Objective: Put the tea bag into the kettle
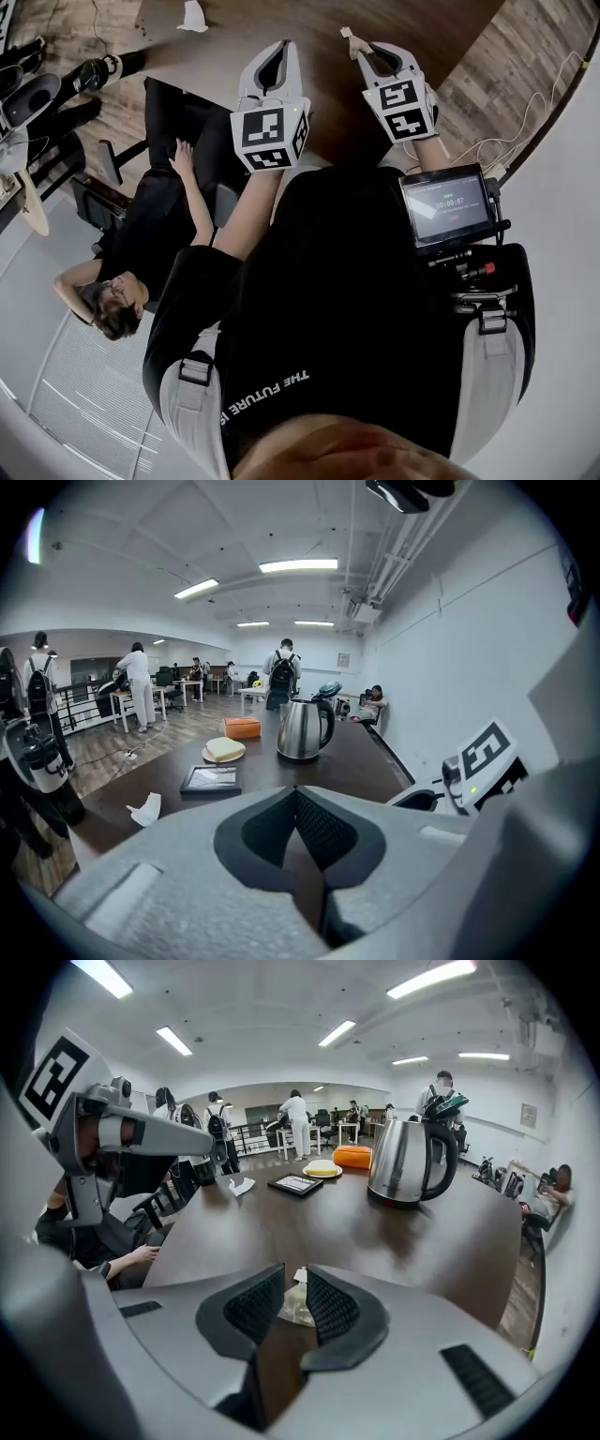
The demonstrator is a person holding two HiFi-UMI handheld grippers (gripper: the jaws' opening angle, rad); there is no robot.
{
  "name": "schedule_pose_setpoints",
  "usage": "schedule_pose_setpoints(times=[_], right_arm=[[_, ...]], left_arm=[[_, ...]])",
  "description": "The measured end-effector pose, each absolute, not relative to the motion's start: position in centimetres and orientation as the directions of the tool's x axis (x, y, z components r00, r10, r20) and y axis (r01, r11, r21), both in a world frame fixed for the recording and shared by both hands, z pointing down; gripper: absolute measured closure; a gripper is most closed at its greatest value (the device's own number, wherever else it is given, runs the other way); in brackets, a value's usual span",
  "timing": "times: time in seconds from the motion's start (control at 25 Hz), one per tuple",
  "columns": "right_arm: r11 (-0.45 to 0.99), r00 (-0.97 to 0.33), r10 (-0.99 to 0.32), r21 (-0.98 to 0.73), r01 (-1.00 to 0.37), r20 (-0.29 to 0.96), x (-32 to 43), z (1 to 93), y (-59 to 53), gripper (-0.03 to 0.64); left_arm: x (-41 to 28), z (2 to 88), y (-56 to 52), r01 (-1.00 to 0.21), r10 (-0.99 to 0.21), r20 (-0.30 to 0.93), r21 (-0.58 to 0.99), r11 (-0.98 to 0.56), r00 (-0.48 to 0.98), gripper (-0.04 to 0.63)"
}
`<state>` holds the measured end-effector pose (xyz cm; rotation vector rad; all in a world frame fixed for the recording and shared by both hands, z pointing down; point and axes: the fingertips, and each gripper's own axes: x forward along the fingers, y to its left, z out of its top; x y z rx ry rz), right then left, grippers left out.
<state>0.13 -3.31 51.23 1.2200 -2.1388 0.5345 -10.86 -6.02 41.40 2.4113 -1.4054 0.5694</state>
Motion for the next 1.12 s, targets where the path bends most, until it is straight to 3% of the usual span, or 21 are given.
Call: schedule_pose_setpoints(times=[1.12], right_arm=[[0.523, -0.368, -0.519, -0.054, -0.851, 0.771, -0.8, 54.8, -1.8, 0.557]], left_arm=[[-12.2, 41.6, -3.8, -0.896, -0.763, 0.505, 0.048, -0.442, 0.403, 0.592]])
